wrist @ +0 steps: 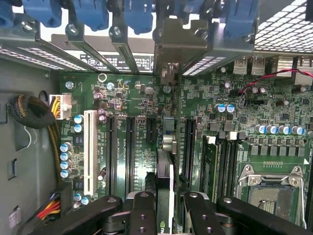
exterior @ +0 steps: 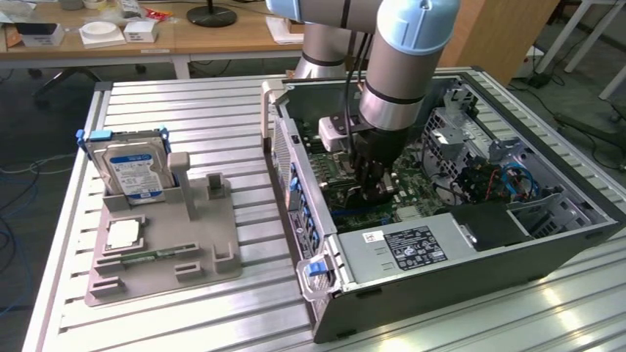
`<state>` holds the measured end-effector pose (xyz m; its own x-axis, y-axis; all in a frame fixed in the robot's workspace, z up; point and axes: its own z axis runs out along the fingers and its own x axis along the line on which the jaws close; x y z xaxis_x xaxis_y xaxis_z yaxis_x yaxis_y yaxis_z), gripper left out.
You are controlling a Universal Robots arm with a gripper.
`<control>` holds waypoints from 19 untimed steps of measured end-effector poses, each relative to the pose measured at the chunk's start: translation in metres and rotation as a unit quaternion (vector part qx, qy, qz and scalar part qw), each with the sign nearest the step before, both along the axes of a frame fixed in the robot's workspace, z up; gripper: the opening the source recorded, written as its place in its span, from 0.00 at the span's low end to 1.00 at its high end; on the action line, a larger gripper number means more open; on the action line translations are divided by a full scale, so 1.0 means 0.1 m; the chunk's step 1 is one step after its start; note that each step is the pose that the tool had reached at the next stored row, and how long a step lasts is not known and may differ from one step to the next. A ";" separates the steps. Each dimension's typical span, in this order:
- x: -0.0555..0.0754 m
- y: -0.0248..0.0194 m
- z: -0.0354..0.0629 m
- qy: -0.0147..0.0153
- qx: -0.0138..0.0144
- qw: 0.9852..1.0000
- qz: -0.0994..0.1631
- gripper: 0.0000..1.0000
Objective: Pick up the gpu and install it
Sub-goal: 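Insert the gpu into the slot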
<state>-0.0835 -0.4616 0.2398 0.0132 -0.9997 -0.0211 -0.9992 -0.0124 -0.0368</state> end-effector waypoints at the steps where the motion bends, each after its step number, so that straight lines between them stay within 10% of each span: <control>1: 0.00 0.001 0.003 0.000 -0.001 1.000 0.000 0.27; 19: 0.00 0.055 0.005 0.000 -0.007 1.000 0.000 0.27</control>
